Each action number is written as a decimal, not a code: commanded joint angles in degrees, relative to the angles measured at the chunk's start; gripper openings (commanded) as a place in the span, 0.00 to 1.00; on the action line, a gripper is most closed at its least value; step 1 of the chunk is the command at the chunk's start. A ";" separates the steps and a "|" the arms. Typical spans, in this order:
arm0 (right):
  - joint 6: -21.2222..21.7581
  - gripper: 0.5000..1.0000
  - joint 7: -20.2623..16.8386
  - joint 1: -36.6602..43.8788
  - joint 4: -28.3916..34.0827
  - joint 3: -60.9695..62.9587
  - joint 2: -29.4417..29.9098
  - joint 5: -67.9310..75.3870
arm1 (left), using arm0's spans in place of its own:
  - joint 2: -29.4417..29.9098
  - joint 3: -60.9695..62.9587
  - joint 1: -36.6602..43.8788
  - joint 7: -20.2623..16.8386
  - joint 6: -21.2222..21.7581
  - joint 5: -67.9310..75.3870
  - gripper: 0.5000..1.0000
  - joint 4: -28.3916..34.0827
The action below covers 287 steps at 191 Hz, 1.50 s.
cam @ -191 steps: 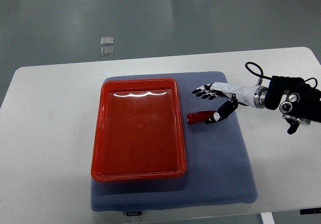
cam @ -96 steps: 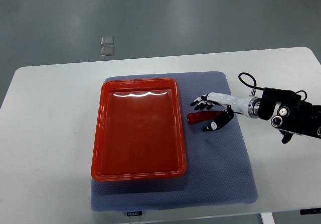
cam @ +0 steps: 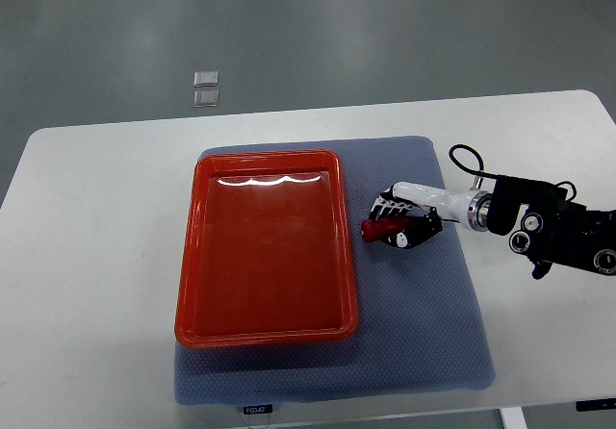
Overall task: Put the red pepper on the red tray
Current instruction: 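Close the right hand's fingers around the red pepper and lift, then carry the pepper with the right hand over the red tray and lower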
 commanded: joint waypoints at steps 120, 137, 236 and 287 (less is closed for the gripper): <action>4.05 0.00 -0.30 15.71 1.63 -0.61 1.55 7.08 | 0.00 0.00 0.00 -0.02 0.00 0.00 1.00 0.07; 3.61 0.00 -0.39 17.99 -0.66 -4.03 7.87 8.05 | 0.00 0.00 0.00 -0.02 0.00 0.00 1.00 -0.01; 2.64 0.00 -0.39 17.03 -15.34 -9.31 28.97 9.02 | 0.00 0.27 0.00 0.07 -0.09 0.09 1.00 -0.54; 0.71 0.00 -0.30 12.81 -17.97 -9.31 28.97 8.49 | 0.00 0.09 0.09 -0.02 -0.09 0.09 1.00 -0.10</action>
